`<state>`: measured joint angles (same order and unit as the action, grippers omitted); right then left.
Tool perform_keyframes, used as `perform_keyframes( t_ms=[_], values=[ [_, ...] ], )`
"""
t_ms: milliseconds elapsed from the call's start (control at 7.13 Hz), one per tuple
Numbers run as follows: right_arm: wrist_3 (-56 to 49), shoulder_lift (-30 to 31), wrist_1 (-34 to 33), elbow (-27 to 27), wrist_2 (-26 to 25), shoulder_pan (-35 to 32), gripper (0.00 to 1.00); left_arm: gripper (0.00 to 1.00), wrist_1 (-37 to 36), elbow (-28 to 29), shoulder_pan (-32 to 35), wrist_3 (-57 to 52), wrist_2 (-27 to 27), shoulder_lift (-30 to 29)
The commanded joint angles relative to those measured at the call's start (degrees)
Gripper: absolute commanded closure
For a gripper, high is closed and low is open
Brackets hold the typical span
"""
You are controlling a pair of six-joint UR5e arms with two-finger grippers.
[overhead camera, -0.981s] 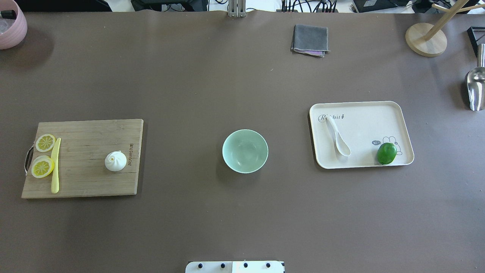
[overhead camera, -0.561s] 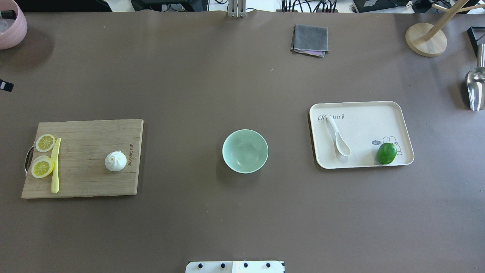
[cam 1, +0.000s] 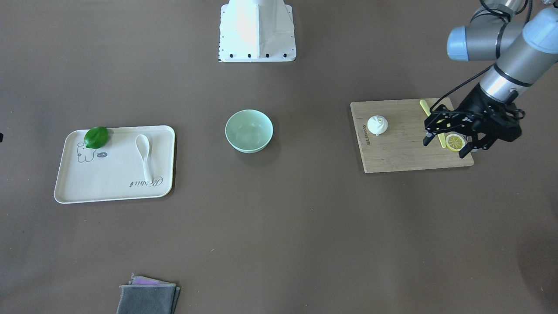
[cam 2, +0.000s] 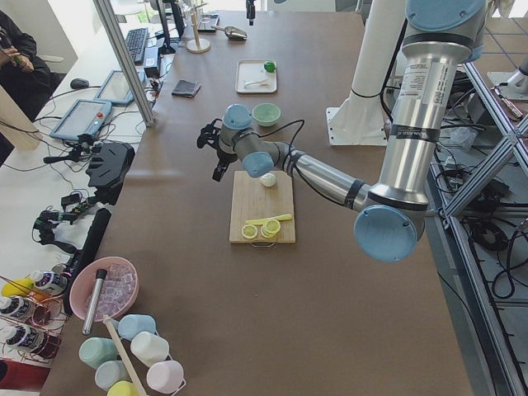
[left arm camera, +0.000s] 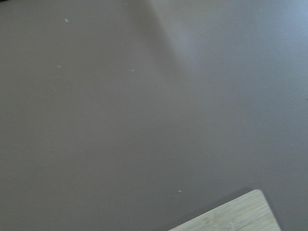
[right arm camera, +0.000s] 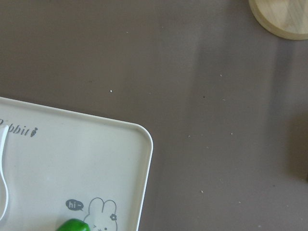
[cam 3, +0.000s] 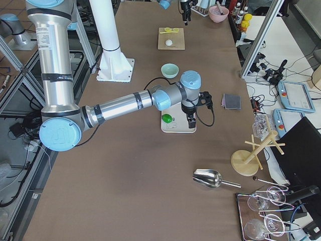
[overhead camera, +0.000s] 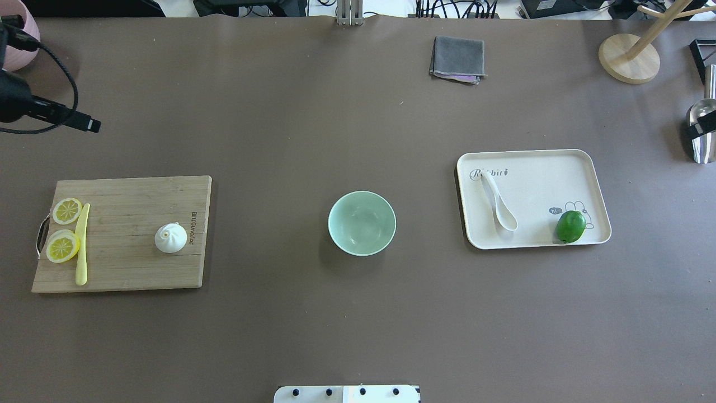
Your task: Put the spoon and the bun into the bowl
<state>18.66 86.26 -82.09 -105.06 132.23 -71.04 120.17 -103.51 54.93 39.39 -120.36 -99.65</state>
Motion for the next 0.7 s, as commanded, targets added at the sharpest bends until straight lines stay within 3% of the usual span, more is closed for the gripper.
perform_keyframes(
  t_ms=[0,561],
  values=[
    [4.97,-1.96,0.35,0.47,-0.93,5.62,0.0,0.02,-0.03,-2.31,-9.72,8.14,5.55,-0.38],
    [6.92,-6.01,0.44,4.77,-1.19,8.9,0.0,0.02,0.15,-2.58,-15.64,8.69,5.57,3.4]
  ],
)
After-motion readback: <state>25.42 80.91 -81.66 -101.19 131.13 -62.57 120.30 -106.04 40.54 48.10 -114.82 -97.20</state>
